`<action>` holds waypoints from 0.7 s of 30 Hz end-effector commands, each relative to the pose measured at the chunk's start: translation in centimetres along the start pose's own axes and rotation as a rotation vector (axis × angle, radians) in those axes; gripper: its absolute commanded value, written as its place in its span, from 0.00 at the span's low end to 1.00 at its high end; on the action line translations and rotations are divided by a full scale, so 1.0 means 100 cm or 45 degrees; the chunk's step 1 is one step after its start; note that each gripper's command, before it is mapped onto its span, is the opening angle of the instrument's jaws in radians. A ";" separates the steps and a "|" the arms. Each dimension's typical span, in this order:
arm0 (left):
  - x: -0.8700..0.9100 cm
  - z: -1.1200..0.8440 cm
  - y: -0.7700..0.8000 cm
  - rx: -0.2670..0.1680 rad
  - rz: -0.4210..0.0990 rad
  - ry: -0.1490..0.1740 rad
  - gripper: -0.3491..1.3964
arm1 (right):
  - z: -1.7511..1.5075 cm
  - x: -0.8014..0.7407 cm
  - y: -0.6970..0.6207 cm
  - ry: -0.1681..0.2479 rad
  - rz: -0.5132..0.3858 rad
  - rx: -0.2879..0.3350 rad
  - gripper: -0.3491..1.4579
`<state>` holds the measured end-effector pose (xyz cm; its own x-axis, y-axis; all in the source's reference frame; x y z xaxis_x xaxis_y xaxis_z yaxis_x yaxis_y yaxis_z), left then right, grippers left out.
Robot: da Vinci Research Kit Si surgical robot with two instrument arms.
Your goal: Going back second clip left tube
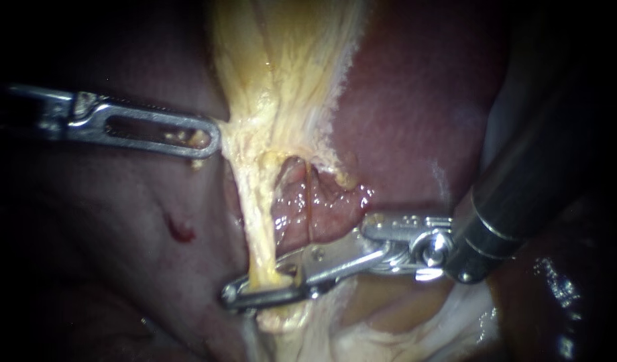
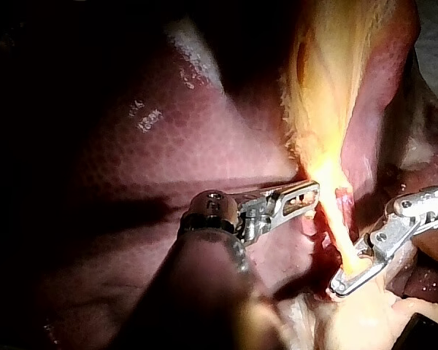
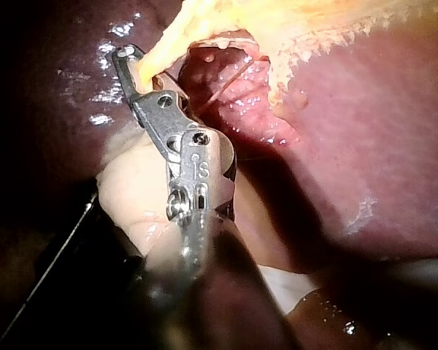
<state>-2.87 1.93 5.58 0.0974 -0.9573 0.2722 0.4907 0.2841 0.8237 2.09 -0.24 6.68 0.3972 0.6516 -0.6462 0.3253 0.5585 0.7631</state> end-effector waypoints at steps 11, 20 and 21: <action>0.0000 -0.0001 -0.0001 -0.001 0.000 0.000 0.00 | -0.0002 -0.0001 0.0005 0.069 -0.129 -0.075 0.35; 0.0000 -0.0001 -0.0001 0.002 0.000 0.002 0.00 | -0.0007 -0.0005 0.0023 0.119 -0.166 -0.215 0.47; 0.0000 -0.0001 -0.0001 0.002 0.000 0.002 0.00 | -0.0008 -0.0006 0.0027 0.119 -0.184 -0.232 0.47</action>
<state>-2.87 1.93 5.57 0.0975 -0.9574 0.2716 0.4905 0.2837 0.8240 2.09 -0.07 6.95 0.2707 0.5874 -0.7627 0.2021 0.7399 0.6416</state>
